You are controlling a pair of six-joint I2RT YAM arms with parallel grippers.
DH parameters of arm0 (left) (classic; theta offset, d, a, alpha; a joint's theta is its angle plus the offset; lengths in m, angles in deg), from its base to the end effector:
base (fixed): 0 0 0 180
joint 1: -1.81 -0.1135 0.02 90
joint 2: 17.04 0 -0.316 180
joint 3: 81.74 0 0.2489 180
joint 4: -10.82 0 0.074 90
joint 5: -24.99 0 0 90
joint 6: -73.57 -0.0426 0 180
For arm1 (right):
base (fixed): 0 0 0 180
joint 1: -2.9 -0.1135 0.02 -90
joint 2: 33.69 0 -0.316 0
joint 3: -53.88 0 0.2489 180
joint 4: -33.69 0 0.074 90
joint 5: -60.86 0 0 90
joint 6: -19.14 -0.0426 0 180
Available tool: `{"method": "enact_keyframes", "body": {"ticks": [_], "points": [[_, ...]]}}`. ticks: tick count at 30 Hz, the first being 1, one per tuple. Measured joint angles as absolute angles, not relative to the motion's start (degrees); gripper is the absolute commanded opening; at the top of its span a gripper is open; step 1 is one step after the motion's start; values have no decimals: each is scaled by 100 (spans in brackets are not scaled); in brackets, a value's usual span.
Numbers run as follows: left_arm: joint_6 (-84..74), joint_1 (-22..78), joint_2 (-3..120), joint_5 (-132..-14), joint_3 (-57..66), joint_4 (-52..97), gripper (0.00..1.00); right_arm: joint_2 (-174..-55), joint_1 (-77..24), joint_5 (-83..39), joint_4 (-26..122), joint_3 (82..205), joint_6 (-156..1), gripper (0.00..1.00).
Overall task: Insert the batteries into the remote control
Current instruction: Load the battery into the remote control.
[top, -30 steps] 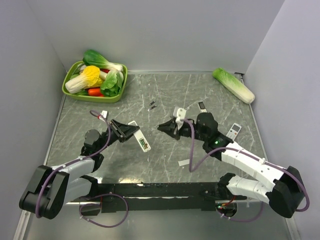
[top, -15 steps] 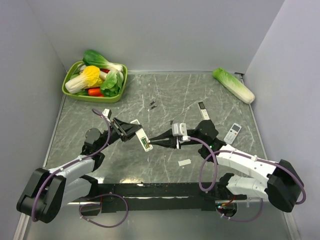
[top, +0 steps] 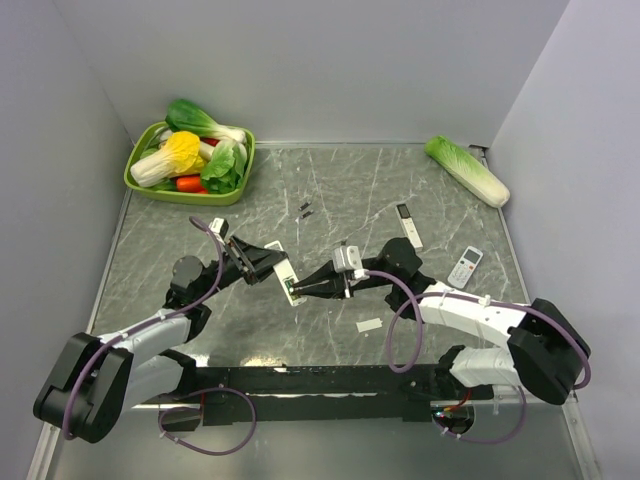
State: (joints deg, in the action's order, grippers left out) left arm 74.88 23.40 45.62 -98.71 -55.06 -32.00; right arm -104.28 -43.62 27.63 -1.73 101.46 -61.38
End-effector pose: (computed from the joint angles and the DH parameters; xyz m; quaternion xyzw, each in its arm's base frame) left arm 0.1633 -0.0900 0.2610 -0.1851 0.6451 -0.7030 0.2353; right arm 0.1387 0.1981 0.3352 -0.5859 0.3127 0.5002 0.5556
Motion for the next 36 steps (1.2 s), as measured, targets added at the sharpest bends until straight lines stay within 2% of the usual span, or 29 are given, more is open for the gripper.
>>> {"method": "enact_keyframes", "body": {"ticks": [10, 20, 36], "points": [[7482, 2355, 4555, -10030, -5447, -3198, 2, -10537, -4362, 2769, -164, 10146, -5867, 2], [7410, 2355, 4533, -10118, -5414, -3117, 2, -10596, -4323, 2942, -162, 10155, -5716, 18], [7486, 2364, 4570, -10057, -5405, -3076, 2, -10594, -4279, 3104, -31, 10168, -5491, 24]]}}
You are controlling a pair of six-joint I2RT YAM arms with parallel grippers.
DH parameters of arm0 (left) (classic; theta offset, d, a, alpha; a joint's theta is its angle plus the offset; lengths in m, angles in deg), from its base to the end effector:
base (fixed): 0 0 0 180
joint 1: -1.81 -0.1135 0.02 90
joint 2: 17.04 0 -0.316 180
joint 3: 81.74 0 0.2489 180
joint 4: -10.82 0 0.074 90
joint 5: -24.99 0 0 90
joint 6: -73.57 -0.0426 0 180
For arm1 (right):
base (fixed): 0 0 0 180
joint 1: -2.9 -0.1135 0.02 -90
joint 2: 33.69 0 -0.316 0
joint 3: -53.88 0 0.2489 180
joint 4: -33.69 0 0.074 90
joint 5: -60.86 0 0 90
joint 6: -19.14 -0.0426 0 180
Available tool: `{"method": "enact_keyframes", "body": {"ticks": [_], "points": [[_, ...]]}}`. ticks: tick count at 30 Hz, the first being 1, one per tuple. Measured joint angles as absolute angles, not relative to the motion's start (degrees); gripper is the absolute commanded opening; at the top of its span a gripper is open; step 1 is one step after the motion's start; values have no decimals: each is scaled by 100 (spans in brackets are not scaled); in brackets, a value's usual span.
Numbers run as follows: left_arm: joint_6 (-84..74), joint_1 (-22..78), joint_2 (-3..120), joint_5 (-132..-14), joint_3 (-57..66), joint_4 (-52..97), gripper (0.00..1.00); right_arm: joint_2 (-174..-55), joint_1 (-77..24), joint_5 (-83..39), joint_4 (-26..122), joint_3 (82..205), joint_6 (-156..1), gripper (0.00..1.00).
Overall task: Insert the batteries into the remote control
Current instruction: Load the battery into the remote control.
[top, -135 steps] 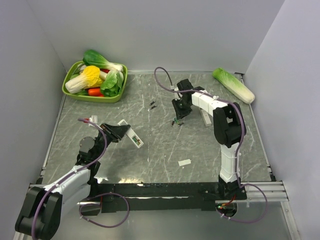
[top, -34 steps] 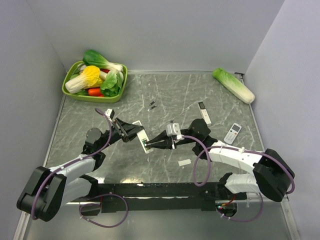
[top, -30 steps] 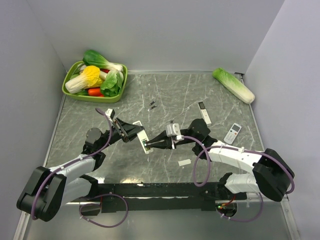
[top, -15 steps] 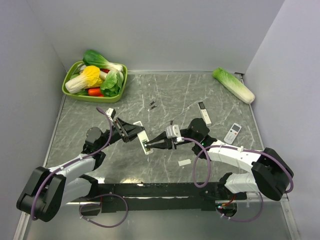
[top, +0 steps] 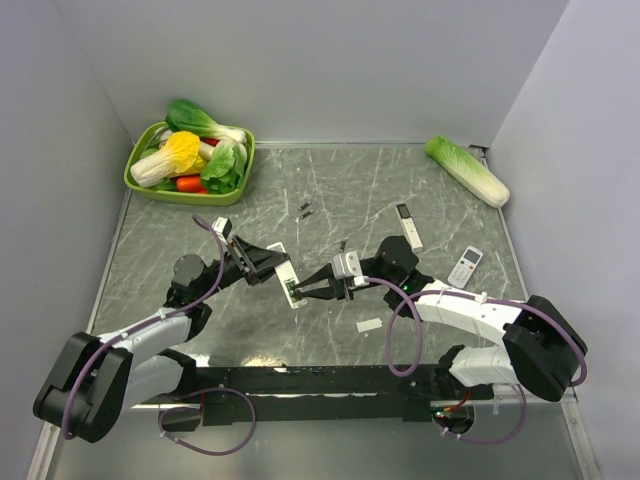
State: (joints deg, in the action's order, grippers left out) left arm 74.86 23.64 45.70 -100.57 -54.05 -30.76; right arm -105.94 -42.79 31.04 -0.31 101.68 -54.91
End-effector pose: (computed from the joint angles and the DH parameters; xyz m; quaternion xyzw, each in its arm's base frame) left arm 0.1644 -0.0925 0.2638 -0.1739 0.6508 -0.7050 0.2220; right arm 0.1441 0.2005 0.3272 -0.6150 0.2837 0.4825 0.5554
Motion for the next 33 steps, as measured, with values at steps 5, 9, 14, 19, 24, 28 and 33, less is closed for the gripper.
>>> {"method": "enact_keyframes", "body": {"ticks": [5, 9, 14, 19, 24, 28, 33], "points": [[7643, 2366, 4557, -9910, -5482, -3045, 2, -10596, -4242, 3167, 22, 10168, -5474, 27], [7733, 2366, 4450, -9757, -5545, -2958, 2, -10596, -4214, 3193, 83, 10168, -5474, 28], [7757, 2366, 4341, -9650, -5545, -2822, 2, -10598, -4174, 3202, 140, 10168, -5474, 32], [7775, 2364, 4306, -9578, -5548, -2754, 2, -10620, -4146, 3200, 194, 10168, -5487, 37], [7794, 2370, 4304, -9510, -5646, -2761, 2, -10620, -4135, 3189, 373, 10168, -5441, 43], [7796, 2370, 4304, -9490, -5720, -2761, 2, -10618, -4133, 3150, 535, 10170, -5373, 50], [7809, 2366, 4271, -9434, -5729, -2698, 2, -10587, -4117, 3134, 747, 10218, -5294, 58]]}}
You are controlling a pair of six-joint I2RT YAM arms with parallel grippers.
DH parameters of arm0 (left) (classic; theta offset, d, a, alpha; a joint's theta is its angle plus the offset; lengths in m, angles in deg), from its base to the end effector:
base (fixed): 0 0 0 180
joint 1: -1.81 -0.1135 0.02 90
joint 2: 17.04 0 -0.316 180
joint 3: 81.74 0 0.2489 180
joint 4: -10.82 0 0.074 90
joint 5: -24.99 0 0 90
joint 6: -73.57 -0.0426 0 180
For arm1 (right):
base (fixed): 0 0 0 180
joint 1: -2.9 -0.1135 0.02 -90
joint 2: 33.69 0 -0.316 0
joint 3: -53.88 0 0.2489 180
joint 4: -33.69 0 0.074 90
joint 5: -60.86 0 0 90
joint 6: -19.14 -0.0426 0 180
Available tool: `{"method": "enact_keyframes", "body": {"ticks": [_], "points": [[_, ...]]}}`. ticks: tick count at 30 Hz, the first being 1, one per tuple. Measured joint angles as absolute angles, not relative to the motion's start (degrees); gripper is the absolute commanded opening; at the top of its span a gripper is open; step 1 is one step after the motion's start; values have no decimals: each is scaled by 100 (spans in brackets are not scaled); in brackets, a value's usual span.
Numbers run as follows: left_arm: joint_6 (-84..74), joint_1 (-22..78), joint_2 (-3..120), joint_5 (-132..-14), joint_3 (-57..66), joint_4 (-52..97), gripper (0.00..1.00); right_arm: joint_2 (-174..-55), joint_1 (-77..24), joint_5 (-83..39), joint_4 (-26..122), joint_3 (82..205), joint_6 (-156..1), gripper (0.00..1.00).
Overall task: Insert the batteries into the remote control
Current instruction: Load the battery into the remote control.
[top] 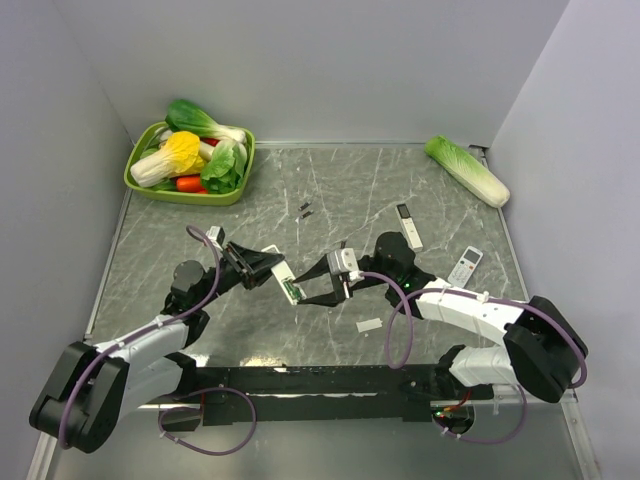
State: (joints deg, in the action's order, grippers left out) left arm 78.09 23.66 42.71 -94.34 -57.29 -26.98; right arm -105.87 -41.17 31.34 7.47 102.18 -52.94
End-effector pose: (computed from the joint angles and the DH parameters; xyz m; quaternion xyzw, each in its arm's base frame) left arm 0.1546 -0.0845 0.2475 -0.2491 0.6473 -0.6861 0.2196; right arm 0.1508 0.1976 0.3175 -0.6195 0.3258 0.4807 0.5282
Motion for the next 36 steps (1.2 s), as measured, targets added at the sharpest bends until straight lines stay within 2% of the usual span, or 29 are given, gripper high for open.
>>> {"method": "enact_keyframes", "body": {"ticks": [7, 14, 17, 18, 19, 31, 36], "points": [[7879, 2302, 4127, -9344, -5731, -2667, 1, -10448, -4109, 3089, 1222, 10266, -5148, 66], [7879, 2267, 4127, -9302, -5733, -2656, 1, -10295, -4109, 3089, 1582, 10312, -5157, 80], [7858, 2254, 4127, -9267, -5733, -2654, 1, -10161, -4109, 2979, 1801, 10347, -5268, 88], [7818, 2250, 4127, -9254, -5733, -2643, 1, -10100, -4109, 2931, 1868, 10349, -5316, 97], [7748, 2243, 4118, -9250, -5733, -2621, 1, -10006, -4109, 2815, 1991, 10356, -5397, 100], [6723, 2230, 4004, -9239, -5718, -2361, 1, -9674, -4109, 953, 3875, 11455, -7172, 99], [6590, 2230, 4000, -9237, -5718, -2527, 1, -9798, -4109, 772, 3967, 11350, -8000, 88]]}}
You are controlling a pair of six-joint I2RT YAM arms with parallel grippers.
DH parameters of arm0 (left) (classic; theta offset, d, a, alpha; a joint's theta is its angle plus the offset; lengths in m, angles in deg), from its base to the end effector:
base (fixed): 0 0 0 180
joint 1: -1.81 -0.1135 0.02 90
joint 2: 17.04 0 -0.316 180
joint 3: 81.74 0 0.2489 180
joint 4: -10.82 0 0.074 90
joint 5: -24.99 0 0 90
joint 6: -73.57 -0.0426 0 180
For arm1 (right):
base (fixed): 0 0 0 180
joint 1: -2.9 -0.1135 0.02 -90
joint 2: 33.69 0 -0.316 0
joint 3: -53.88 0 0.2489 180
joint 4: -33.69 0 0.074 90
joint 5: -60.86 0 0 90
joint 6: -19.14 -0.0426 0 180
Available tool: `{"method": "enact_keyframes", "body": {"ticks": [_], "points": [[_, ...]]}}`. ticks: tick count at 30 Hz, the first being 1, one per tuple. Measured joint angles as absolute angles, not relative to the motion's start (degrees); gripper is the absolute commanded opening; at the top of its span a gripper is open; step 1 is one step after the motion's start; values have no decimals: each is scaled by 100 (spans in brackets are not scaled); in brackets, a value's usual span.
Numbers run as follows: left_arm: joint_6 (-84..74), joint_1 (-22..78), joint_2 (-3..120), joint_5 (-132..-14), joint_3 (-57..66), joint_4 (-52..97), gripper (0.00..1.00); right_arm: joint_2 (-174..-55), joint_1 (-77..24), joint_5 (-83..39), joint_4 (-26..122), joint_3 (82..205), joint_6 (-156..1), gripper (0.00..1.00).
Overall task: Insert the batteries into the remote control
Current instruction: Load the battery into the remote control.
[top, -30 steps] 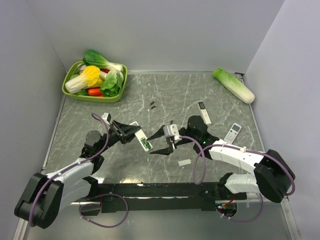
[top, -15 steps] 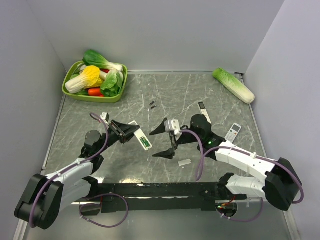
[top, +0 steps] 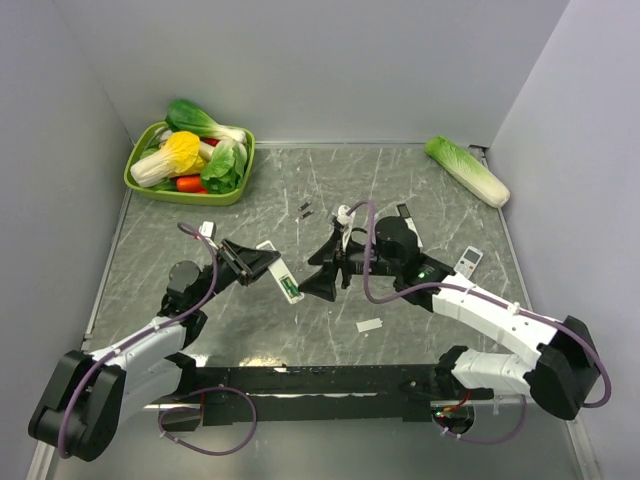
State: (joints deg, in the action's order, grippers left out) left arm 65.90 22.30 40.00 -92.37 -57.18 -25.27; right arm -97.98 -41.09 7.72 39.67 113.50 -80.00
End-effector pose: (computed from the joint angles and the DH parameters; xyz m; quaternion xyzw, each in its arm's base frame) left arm 0.1521 -0.0777 0.2520 -0.1938 0.6591 -0.6546 0.3153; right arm 0.1529 0.1831 0.3580 -0.4112 0.6363 0.4885 0.4329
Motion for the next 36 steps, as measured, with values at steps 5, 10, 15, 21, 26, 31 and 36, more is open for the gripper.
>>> {"method": "enact_keyframes", "body": {"ticks": [5, 10, 15, 21, 26, 31, 36], "points": [[6596, 2230, 3980, -9206, -5731, -2824, 1, -10155, -4109, 826, 3635, 11092, -8774, 79], [6708, 2230, 3910, -9119, -5869, -3095, 1, -10371, -4109, 933, 3302, 10823, -9281, 67], [6752, 2226, 3867, -9023, -5913, -3163, 1, -10437, -4109, 1034, 2968, 10788, -9600, 58], [6846, 2226, 3832, -8996, -5913, -3262, 1, -10487, -4109, 1187, 2609, 10788, -9832, 48], [6883, 2226, 3832, -8955, -5917, -3321, 1, -10531, -4109, 1270, 2463, 10786, -9935, 39], [6878, 2193, 3832, -8940, -5932, -3336, 1, -10531, -4098, 1290, 2402, 10784, -9976, 34], [6883, 2189, 3832, -8933, -5958, -3421, 1, -10535, -4096, 1307, 2345, 10782, -10002, 34]]}}
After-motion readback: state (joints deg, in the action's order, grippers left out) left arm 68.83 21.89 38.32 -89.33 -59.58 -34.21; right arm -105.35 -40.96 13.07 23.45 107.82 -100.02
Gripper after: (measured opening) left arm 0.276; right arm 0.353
